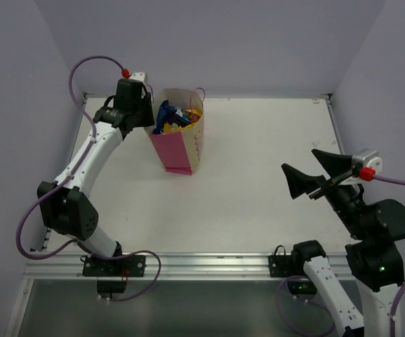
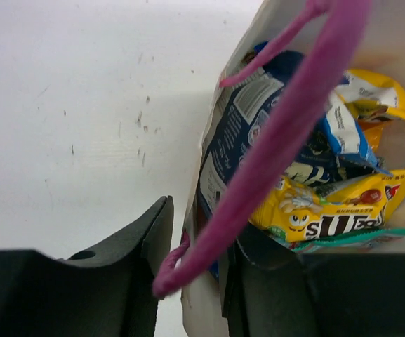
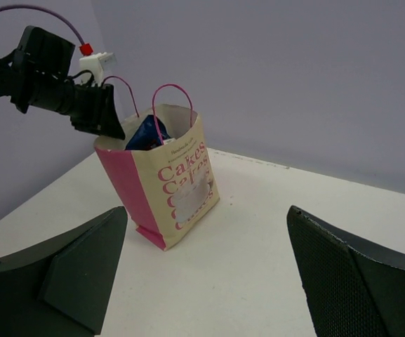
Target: Take the snacks out of the paper bag
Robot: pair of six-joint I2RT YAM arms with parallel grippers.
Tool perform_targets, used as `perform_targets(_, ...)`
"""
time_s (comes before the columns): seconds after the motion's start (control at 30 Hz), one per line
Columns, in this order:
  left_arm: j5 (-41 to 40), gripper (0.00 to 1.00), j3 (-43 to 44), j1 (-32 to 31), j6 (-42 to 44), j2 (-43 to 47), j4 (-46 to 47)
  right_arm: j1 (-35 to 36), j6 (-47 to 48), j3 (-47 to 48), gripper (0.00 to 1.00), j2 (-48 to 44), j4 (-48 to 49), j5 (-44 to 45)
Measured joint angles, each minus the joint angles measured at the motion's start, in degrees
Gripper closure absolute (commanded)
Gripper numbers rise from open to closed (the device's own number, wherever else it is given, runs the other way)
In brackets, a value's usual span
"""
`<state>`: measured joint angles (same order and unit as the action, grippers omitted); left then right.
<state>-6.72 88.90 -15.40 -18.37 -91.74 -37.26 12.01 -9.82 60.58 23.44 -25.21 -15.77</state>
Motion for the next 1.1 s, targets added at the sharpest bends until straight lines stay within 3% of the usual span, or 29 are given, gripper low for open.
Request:
perform_targets(0.17, -0.5, 0.99, 0.0, 0.2, 1.8, -0.2, 4.0, 0.1, 0.0, -0.5, 0.01, 0.2, 0.1, -2.3)
perform_targets(0.4, -0.5, 1.00, 0.0, 0.8, 6.1, -1.5, 7.0, 0.1, -0.5, 1.7, 0.01, 5.6, 0.3, -10.6)
perform_targets(0.57, 0.1, 1.00, 0.0, 1.0, 13.3, -1.4, 8.1, 1.4, -2.4, 6.4, 0.01, 15.6, 2.0, -17.4)
perform_targets(0.8, 2.4, 1.00, 0.0, -0.2, 21.3, 1.7, 8.0, 19.2, -4.9, 15.7, 0.01, 31.3, 4.2, -8.7)
perform_targets(0.97, 2.9, 1.00, -0.3, -5.0, 25.7, 6.0, 8.0, 26.5, -7.0, 29.2, 0.01, 45.9, 4.7, -0.7)
perform_targets(1.1, 3.4, 1.00, -0.3, -8.2, 28.2, 7.0, 7.8, 29.0, -10.3, 31.8, 0.05, 53.0, 5.5, 3.6)
